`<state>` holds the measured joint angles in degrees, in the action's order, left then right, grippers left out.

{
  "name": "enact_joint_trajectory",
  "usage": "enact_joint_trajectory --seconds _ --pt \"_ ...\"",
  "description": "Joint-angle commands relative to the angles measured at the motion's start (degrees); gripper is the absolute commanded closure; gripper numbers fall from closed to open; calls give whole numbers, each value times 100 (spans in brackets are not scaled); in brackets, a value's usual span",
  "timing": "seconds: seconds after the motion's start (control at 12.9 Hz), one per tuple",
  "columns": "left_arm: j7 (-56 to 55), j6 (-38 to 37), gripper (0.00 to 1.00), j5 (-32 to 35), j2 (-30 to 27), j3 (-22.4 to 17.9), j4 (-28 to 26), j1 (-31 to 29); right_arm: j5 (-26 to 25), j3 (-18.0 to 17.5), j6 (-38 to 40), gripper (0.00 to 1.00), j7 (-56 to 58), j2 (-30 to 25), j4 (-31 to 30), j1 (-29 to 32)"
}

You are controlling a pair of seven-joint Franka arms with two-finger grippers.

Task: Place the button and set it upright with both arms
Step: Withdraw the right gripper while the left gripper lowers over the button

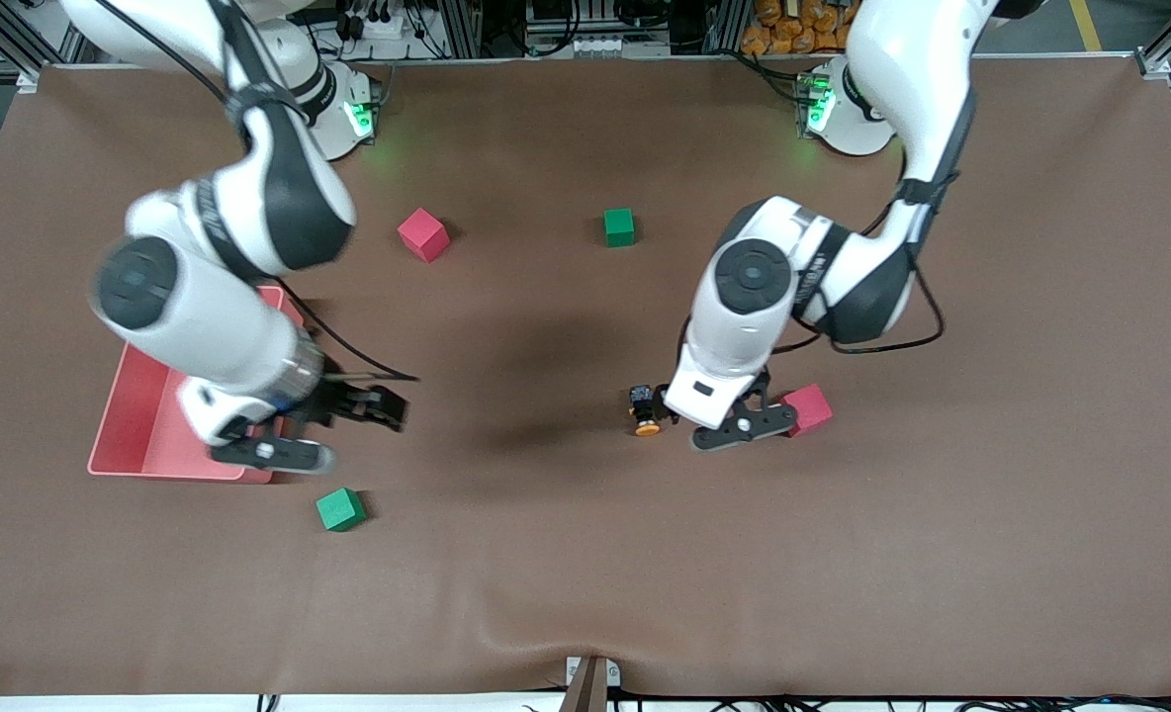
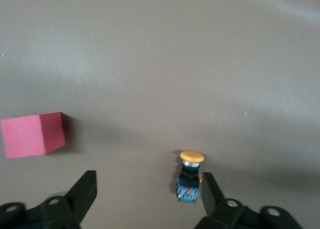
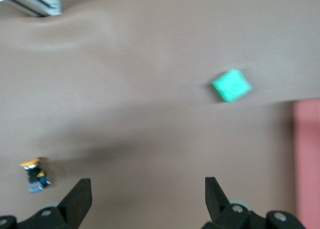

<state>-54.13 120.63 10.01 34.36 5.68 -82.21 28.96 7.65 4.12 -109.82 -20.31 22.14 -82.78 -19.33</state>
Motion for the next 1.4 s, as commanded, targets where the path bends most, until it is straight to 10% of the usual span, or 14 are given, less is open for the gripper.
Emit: enact_joint_trajectory --seconds 0.0,1.32 --pt "-309 83 6 308 220 -41 197 92 -184 -131 494 0 674 -798 -643 770" --pt "1677 198 0 -2485 1406 3 636 -119 -756 -148 1954 0 1890 -1844 -265 1581"
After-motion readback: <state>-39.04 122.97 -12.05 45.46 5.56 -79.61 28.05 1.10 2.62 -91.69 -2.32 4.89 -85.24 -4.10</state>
